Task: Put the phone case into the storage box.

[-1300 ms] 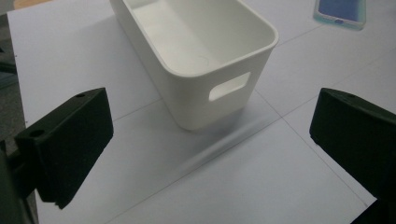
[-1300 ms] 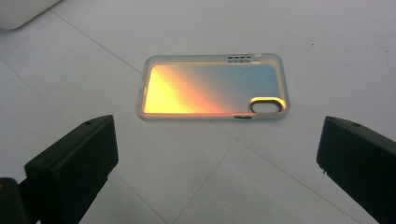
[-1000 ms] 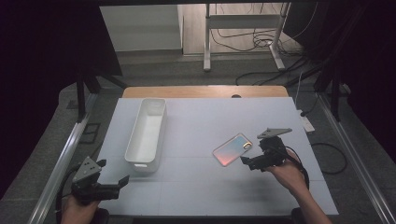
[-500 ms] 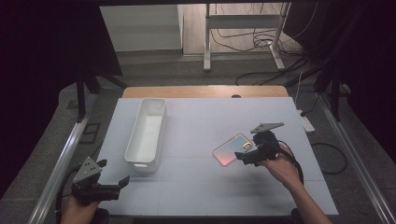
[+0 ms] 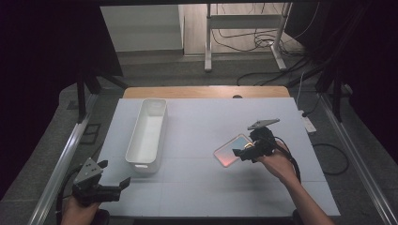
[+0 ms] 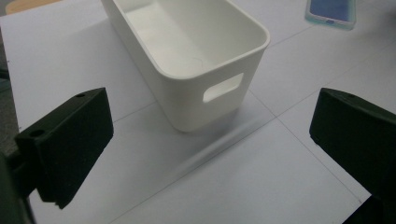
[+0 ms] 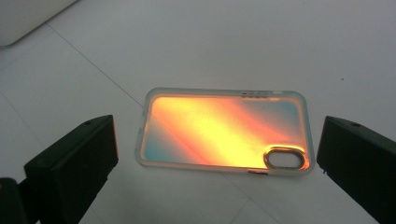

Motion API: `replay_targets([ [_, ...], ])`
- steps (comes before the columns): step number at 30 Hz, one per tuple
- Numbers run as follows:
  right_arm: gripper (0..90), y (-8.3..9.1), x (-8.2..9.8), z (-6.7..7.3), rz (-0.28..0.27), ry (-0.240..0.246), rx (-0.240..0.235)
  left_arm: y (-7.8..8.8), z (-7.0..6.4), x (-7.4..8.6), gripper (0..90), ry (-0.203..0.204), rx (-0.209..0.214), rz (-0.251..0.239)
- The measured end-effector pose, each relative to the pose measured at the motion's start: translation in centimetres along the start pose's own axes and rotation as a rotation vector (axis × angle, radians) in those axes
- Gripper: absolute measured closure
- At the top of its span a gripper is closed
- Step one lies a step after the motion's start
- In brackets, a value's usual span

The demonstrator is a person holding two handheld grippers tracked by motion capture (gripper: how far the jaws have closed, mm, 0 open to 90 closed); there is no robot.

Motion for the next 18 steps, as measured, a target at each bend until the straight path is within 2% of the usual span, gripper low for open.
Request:
replay_targets([
  [5, 0.0, -0.5, -0.4, -0.1, 0.008, -0.008, -0.007, 0.0, 0.0, 0.0, 0.6, -0.002, 0.002, 0.000],
  [18, 0.0, -2.6, -2.0, 0.0, 0.033, 0.005, -0.021, 0.0, -0.1, 0.0, 0.6, -0.015, 0.003, 0.006],
])
Point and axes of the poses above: each handheld gripper's, and its own axes: y roughly backward along the jaws, x roughly out of its underside, z roughly to its left, the point moved 5 cm from there along -y, roughly forward along the jaws, and after that the axes turned 12 degrees about y, right-handed, at the moved point
